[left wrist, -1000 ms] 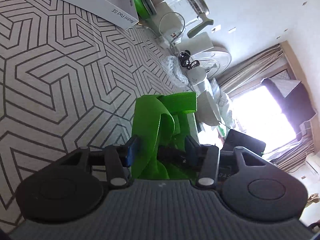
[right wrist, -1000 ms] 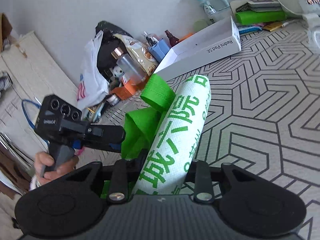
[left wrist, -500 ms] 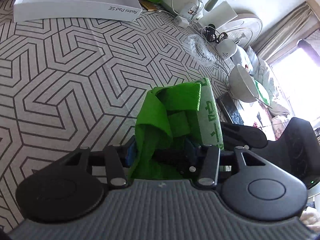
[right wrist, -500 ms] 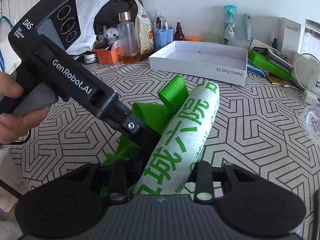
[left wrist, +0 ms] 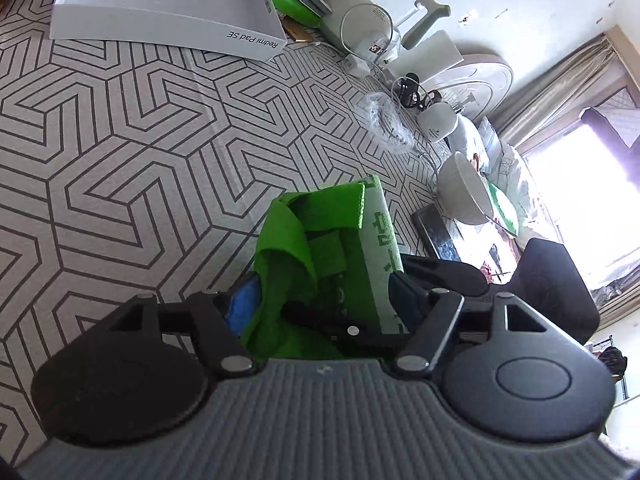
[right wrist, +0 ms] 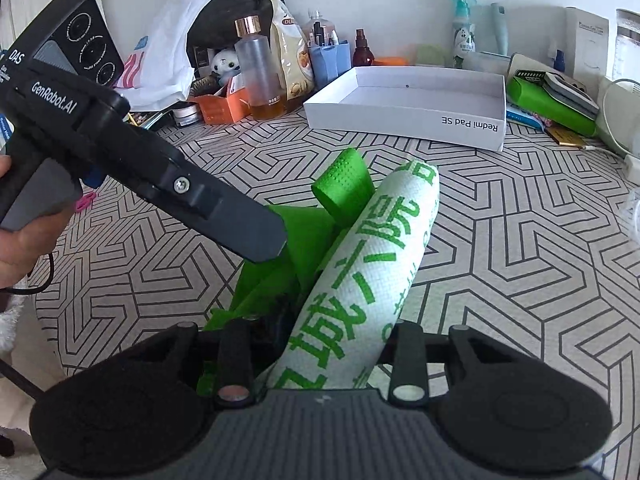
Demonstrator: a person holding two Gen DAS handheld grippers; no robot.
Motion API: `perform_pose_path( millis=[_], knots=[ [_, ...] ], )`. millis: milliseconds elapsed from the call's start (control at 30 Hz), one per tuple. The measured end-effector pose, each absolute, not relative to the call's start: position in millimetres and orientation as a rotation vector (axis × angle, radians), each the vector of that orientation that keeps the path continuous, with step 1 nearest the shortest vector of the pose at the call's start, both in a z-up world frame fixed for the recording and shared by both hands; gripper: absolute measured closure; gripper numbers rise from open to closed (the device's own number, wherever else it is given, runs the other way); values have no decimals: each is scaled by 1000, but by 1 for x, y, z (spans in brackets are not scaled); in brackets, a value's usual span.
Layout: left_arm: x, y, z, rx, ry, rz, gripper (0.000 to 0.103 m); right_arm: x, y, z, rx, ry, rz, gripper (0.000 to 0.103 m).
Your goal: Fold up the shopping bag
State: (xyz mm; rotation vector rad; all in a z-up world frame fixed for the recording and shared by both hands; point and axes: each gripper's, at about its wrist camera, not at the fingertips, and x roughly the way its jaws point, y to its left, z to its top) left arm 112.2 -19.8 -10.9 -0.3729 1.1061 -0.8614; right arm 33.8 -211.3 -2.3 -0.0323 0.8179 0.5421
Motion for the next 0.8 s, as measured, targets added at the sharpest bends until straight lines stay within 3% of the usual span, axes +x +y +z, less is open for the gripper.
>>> perform_pose_path(
  millis=[200, 533, 700, 800],
  knots=[
    [108, -47, -4, -260, 1120, -849, 31, 31, -201, -1, -87, 818, 519, 67],
    [117, -48, -11, -349, 1139, -873, 28, 22, -181, 0, -200, 798, 469, 64],
    [108, -50, -11, -253, 1046, -899, 44, 23, -181, 0, -195, 802, 454, 61],
    [108, -45, -16, -258, 1031, -910, 48, 22, -186, 1, -173, 790, 452, 50]
  ],
)
